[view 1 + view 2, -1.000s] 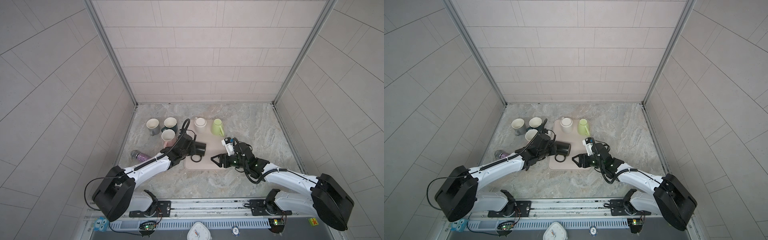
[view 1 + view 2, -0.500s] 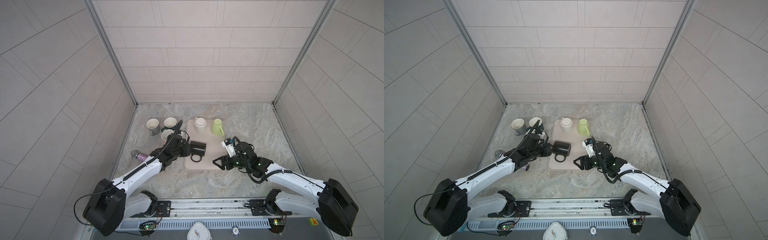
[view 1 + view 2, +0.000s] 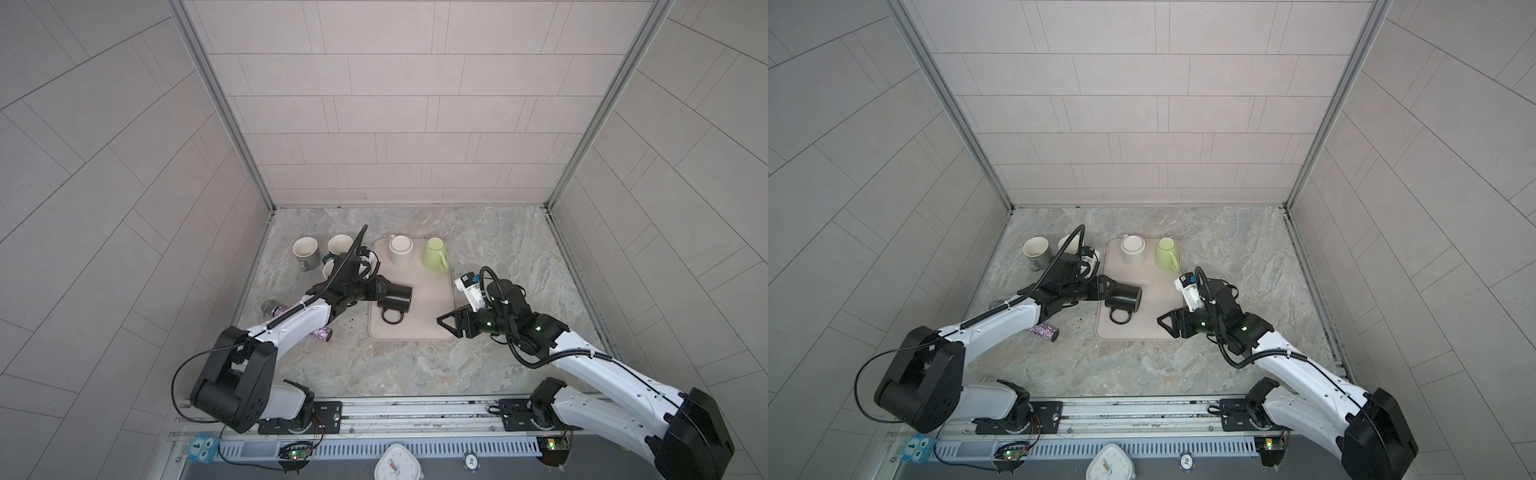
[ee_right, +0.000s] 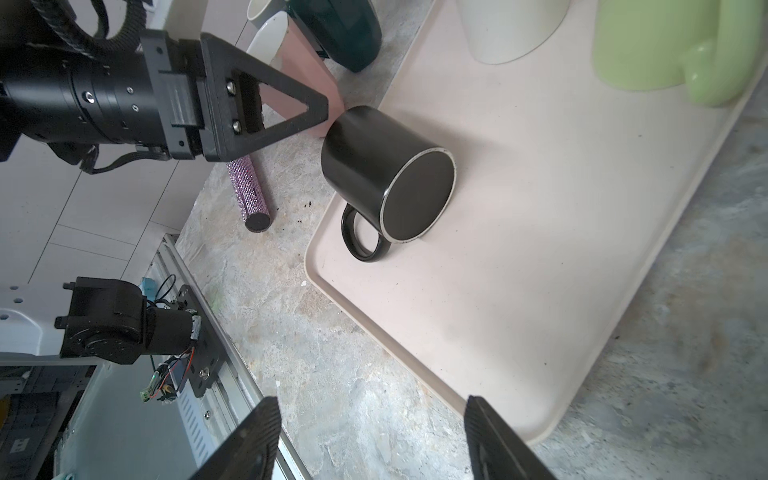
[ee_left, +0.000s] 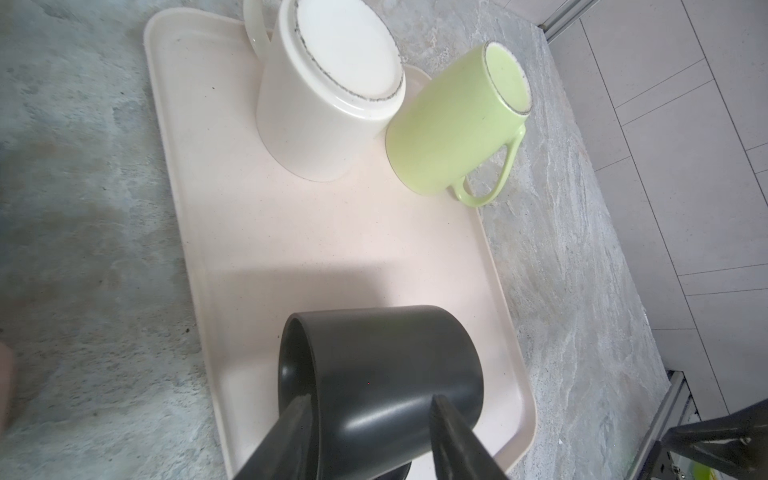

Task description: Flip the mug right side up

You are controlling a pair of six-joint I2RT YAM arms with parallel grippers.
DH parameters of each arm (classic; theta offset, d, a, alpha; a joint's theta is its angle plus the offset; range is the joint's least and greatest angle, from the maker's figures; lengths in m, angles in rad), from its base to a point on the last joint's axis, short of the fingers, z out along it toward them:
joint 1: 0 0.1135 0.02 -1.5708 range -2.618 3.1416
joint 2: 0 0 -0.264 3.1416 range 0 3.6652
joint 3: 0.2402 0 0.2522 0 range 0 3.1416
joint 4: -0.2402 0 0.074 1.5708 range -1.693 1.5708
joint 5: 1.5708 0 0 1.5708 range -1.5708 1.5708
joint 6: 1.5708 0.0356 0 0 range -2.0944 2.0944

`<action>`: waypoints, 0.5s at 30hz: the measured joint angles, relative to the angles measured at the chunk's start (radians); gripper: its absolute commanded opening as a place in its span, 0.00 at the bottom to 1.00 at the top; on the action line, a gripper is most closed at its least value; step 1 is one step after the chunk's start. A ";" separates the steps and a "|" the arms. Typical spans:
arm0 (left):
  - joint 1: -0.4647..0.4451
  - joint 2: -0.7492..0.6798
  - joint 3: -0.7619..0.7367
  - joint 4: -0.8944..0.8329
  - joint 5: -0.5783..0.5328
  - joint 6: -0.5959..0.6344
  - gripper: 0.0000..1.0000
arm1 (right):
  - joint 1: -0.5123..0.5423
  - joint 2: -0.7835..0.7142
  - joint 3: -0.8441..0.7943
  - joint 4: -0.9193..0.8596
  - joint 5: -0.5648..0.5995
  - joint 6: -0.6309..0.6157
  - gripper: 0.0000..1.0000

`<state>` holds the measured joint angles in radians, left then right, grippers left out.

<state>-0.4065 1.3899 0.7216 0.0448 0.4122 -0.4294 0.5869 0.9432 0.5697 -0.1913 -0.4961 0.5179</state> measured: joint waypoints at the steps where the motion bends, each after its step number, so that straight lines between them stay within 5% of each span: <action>1: -0.001 0.006 0.000 0.004 0.004 -0.003 0.51 | -0.001 -0.008 -0.002 -0.004 0.000 0.000 0.71; 15: -0.140 0.013 -0.030 0.012 -0.063 -0.024 0.50 | -0.003 -0.029 -0.122 0.070 0.016 0.051 0.73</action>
<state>-0.5468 1.4029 0.6914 0.0566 0.3496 -0.4530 0.5838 0.9146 0.4477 -0.1215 -0.4797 0.5694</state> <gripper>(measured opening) 0.507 0.732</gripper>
